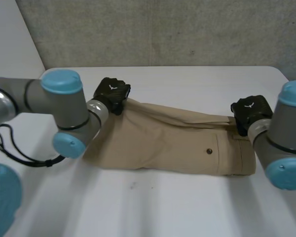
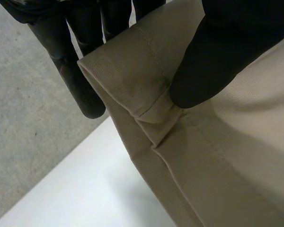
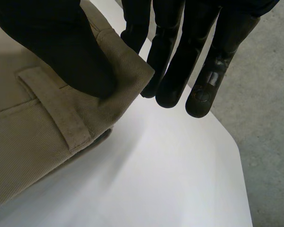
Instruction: Fold the shorts.
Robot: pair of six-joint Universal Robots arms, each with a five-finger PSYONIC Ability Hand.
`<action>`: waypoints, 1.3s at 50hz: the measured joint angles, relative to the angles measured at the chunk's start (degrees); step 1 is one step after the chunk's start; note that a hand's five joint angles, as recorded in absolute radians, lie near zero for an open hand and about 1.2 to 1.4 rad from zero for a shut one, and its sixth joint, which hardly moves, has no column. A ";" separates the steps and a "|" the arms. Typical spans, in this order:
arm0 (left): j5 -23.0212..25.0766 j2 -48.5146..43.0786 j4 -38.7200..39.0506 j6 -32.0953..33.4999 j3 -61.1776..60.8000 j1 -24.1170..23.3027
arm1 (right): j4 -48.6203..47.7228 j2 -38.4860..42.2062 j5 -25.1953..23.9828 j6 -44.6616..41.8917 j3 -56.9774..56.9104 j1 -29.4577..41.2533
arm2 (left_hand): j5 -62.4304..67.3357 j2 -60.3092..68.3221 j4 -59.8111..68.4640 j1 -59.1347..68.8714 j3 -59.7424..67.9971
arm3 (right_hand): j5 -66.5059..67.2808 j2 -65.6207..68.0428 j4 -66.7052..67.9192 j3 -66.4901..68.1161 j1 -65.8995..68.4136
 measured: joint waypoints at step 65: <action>-0.63 -5.67 8.44 2.93 0.16 -0.86 | -7.53 14.93 -8.93 12.68 -17.91 -3.14 | -49.58 -51.68 -51.63 -46.68 -50.91 | -50.16 -48.68 -49.75 -49.21 -38.93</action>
